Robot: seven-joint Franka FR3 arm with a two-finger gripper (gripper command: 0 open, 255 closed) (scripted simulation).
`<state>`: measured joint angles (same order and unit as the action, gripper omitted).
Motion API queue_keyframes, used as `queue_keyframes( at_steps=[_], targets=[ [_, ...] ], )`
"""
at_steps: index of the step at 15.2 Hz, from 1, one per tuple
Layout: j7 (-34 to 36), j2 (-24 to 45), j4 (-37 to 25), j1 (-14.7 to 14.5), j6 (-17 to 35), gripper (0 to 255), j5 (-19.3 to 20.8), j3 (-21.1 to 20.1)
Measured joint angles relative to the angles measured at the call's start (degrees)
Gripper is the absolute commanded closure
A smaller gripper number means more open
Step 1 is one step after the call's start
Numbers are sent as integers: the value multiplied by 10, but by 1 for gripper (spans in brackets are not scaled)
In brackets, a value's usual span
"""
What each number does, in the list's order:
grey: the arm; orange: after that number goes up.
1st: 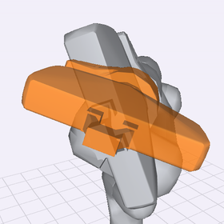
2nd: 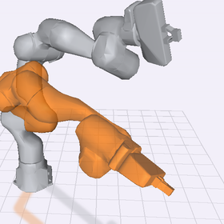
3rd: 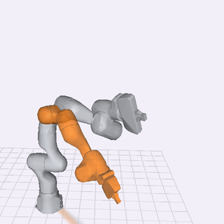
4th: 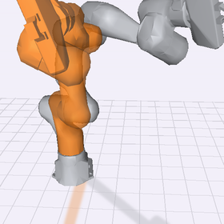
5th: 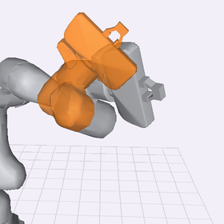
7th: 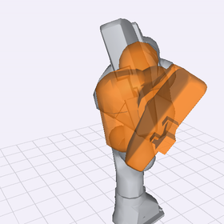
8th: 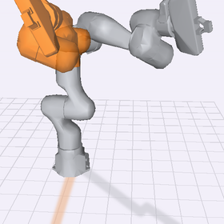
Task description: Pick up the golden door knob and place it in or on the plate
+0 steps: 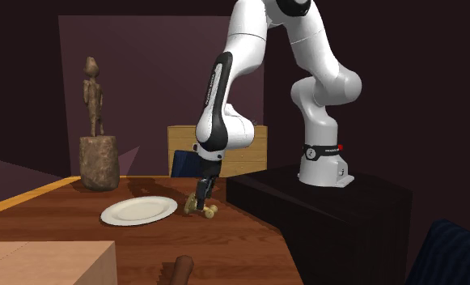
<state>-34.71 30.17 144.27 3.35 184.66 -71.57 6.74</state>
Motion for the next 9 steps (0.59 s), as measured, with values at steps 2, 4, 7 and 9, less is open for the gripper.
queue_keyframes(
  at_steps=[2, 4, 7, 9],
  targets=[
    [-37, 21, -19, 52, 25, 0, -21, -50],
    [-56, 33, -28, 89, 42, 0, -29, -83],
    [-61, 38, -31, 103, 49, 0, -30, -97],
    [-62, 38, -32, 105, 50, 0, -30, -99]
  ],
)
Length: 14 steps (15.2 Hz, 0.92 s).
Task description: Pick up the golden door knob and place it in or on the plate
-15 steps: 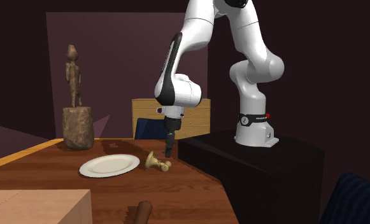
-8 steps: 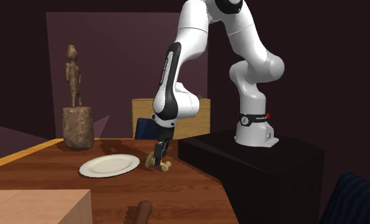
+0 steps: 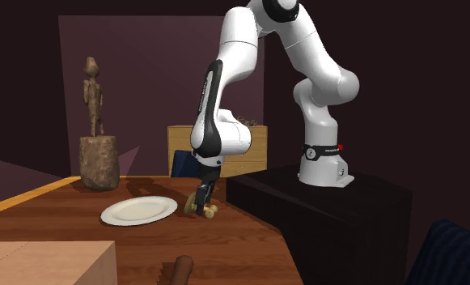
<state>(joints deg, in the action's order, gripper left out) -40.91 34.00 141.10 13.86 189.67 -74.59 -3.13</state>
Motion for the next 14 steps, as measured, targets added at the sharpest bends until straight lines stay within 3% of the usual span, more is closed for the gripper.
queue_keyframes(
  at_steps=[1, 11, 14],
  targets=[
    [0, 0, 0, 0, 0, 255, 0, 0],
    [0, 0, 0, 1, 0, 255, 0, -1],
    [31, -21, 16, -76, -37, 255, 13, 73]
  ],
)
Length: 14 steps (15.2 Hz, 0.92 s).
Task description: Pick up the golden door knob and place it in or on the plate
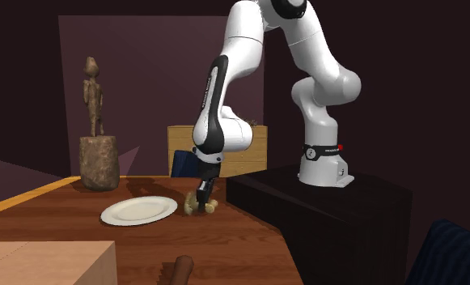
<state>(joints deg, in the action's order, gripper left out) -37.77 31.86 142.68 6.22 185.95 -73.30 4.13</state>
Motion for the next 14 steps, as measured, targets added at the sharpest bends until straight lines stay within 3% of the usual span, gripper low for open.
queue_keyframes(
  at_steps=[4, 14],
  targets=[
    [64, -36, 32, -92, -42, 255, 53, 94],
    [233, -113, 96, -317, -120, 255, 228, 338]
  ],
)
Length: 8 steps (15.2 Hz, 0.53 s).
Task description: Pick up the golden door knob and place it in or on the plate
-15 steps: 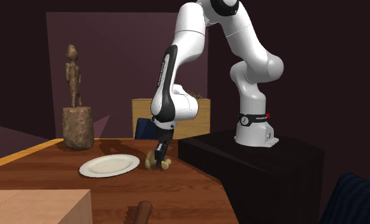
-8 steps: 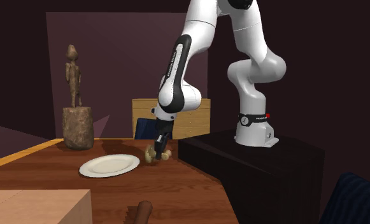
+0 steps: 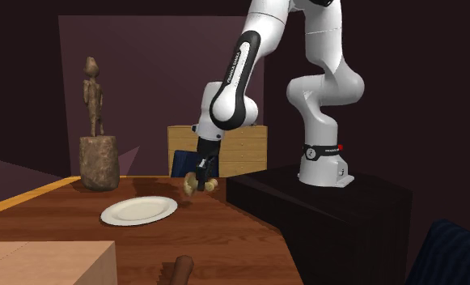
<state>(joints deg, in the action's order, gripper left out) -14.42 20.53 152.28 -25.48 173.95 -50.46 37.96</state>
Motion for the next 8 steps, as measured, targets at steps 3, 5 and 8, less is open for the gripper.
queue_keyframes(
  at_steps=[3, 5, 8],
  targets=[
    [12, 27, -46, 2, -36, 255, 25, 23],
    [4, 53, -88, 29, -60, 255, 30, 20],
    [10, 88, -152, 52, -102, 255, 48, 28]
  ],
)
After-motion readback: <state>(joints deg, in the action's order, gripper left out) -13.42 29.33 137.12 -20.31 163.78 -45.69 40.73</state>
